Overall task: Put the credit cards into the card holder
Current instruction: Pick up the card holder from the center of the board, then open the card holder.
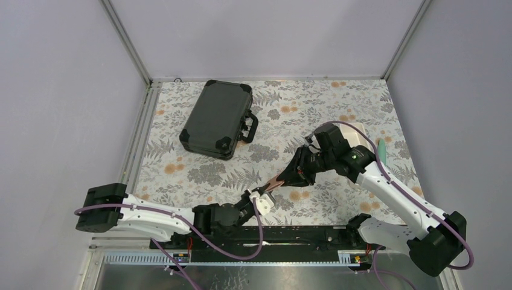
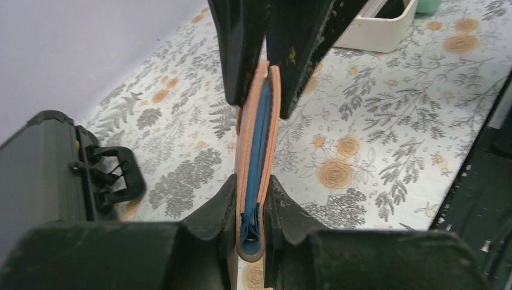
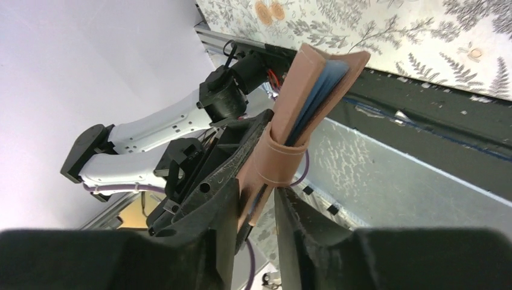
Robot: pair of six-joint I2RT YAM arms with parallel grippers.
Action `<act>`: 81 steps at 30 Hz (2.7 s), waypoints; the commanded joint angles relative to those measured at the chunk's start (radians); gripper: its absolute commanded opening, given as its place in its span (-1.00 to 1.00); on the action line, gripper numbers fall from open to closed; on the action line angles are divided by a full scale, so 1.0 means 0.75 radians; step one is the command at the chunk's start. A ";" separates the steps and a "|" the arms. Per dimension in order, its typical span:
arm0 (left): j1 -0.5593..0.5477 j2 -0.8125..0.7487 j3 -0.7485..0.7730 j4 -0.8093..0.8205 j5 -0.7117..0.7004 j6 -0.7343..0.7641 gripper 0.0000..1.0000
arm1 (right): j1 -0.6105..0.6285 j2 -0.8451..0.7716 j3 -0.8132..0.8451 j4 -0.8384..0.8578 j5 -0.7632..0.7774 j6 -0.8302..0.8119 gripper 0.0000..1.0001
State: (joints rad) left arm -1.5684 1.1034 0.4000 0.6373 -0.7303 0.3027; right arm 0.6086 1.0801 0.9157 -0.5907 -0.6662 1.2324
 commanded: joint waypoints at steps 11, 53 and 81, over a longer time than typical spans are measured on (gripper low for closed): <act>0.476 -0.285 0.239 -0.821 0.588 -1.073 -1.00 | -0.037 -0.139 -0.151 0.485 0.268 -0.508 0.27; 0.837 -0.648 -0.008 -0.424 1.095 -1.598 -1.00 | 0.056 -0.046 -0.492 1.589 -0.042 -0.162 -0.25; 0.847 -0.578 -0.011 -0.306 1.205 -1.675 -1.00 | 0.127 0.055 -0.461 1.639 0.029 -0.217 -0.61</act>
State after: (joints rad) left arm -0.9268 0.6640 0.3653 0.2825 0.1013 -0.9470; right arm 0.6678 1.1027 0.5476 0.6384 -0.6563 1.1030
